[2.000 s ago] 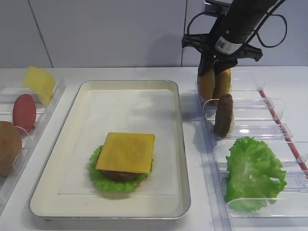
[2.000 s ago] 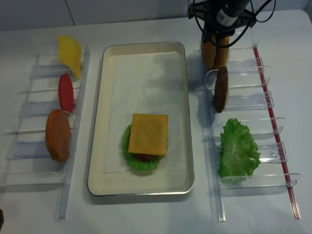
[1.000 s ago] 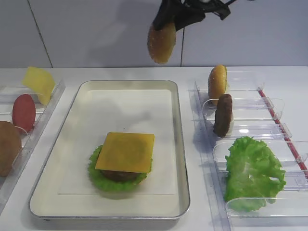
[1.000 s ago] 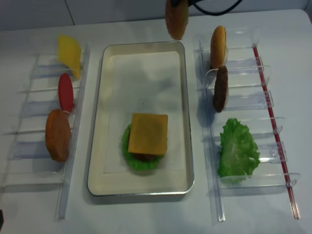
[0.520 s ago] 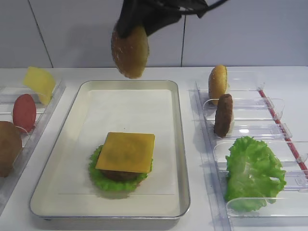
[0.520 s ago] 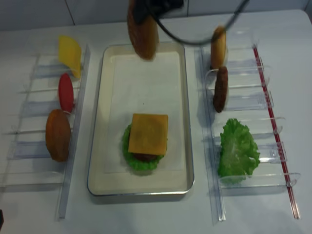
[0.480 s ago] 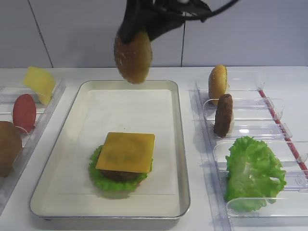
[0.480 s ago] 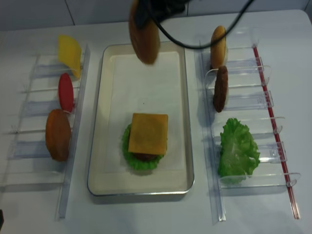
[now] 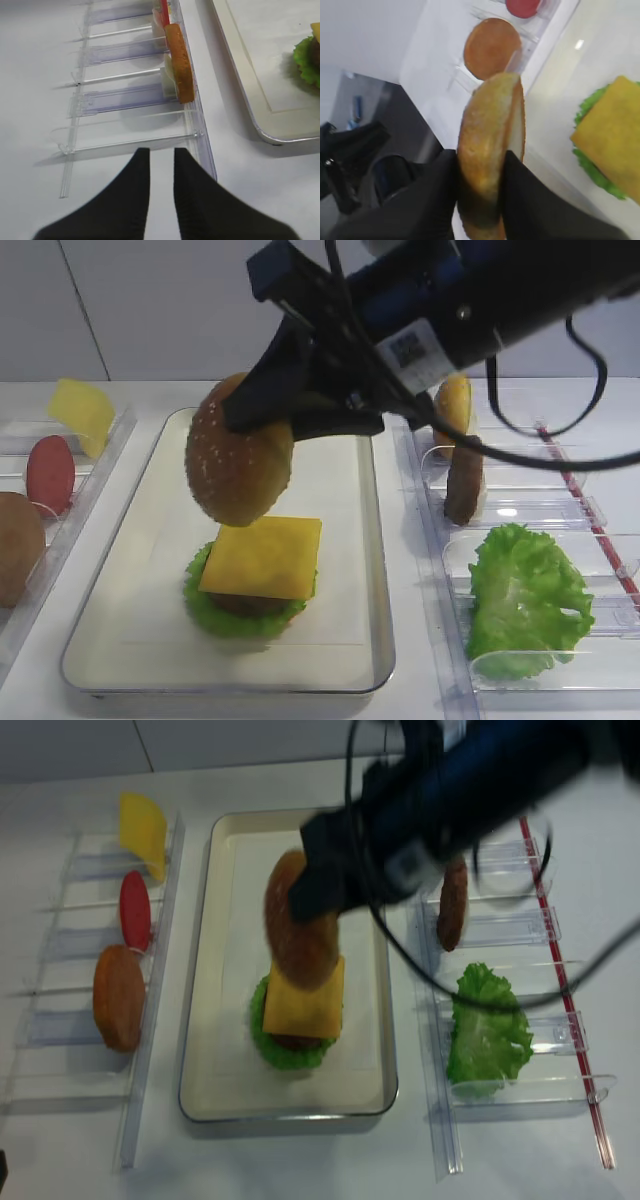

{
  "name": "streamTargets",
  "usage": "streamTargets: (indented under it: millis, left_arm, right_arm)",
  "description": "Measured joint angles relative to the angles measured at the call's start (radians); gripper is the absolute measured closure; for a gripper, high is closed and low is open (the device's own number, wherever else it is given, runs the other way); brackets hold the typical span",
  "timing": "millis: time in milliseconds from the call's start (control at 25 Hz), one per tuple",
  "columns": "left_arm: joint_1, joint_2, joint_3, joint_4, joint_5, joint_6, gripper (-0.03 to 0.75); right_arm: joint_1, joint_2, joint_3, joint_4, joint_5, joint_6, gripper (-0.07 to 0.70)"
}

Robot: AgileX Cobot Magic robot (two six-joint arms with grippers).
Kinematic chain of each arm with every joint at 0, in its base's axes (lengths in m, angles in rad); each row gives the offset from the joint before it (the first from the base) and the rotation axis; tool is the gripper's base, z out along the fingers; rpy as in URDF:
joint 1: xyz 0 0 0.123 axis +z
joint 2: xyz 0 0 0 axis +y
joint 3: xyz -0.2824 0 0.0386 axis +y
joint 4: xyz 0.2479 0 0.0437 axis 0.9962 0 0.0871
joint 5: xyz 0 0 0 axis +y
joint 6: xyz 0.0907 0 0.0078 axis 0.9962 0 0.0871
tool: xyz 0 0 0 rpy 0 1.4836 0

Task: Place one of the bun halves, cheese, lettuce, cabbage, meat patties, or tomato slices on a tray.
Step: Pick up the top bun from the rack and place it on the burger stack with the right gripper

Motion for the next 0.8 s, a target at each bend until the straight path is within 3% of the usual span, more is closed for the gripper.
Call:
streamTargets:
  millis: [200, 400, 560, 800]
  left_arm:
    - [0.000, 0.000, 0.000, 0.000, 0.000, 0.000, 0.607]
    - [0.000, 0.000, 0.000, 0.000, 0.000, 0.000, 0.607]
    - [0.000, 0.000, 0.000, 0.001, 0.000, 0.000, 0.607]
    - [0.000, 0.000, 0.000, 0.001, 0.000, 0.000, 0.607]
  right_arm:
    - [0.000, -0.006, 0.191, 0.355, -0.111, -0.234, 0.419]
    - [0.000, 0.042, 0.229, 0.456, -0.175, -0.297, 0.419]
    - [0.000, 0.120, 0.229, 0.514, -0.180, -0.324, 0.419]
    - [0.000, 0.225, 0.229, 0.610, -0.129, -0.398, 0.419]
